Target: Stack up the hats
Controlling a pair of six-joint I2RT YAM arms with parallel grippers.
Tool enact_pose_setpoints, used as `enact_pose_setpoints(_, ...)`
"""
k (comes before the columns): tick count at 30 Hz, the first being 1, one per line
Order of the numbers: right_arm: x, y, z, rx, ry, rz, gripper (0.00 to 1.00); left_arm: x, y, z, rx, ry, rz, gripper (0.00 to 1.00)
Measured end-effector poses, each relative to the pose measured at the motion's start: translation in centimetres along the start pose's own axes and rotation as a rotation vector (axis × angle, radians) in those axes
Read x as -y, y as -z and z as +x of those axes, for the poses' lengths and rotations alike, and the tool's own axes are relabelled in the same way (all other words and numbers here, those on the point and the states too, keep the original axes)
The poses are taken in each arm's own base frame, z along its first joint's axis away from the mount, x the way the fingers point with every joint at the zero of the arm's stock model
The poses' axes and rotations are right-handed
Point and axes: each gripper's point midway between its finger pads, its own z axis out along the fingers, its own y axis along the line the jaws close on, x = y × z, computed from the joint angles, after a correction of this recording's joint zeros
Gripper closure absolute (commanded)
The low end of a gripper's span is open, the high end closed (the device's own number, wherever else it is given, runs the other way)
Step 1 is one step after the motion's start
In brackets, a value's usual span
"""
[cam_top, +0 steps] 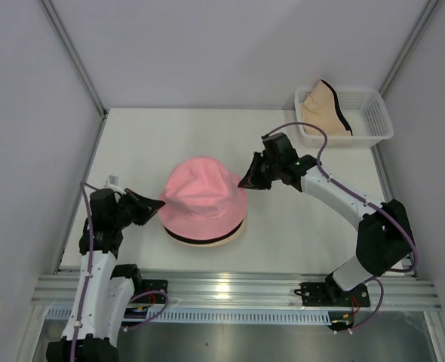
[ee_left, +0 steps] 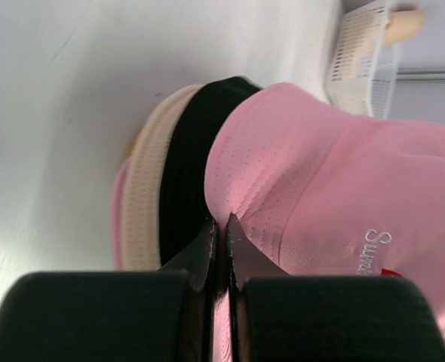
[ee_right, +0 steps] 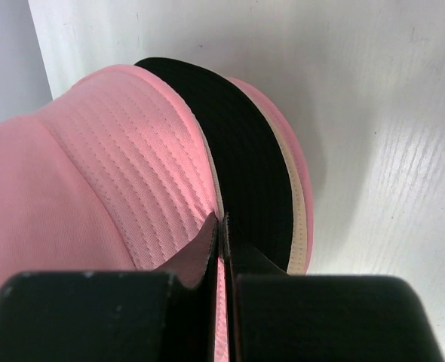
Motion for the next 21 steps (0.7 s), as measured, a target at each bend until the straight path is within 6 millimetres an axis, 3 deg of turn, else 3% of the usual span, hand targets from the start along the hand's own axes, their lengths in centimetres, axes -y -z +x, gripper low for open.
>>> enact_pose_setpoints(2,0.1,-0.2,0.1,0.002,-0.006,-0.003,1.0,-1.7,-0.6,0.8,-0.016,0.016,-0.033,0.99)
enact_pose_setpoints(5,0.3,-0.6,0.3,0.004,-0.014,-0.014,1.0,-2.6,-1.0,1.2,-0.015,0.012,-0.046,0.99)
enact_pose_setpoints(15,0.1,-2.3,2.7,-0.008,0.03,-0.022,1.0,-3.0,-1.9,1.6,-0.005,-0.105,-0.048,0.99)
enact_pose_setpoints(21,-0.1,-3.7,4.2,0.003,0.097,0.005,1.0,-3.1,-3.4,3.0,-0.049,-0.178,-0.077,0.99)
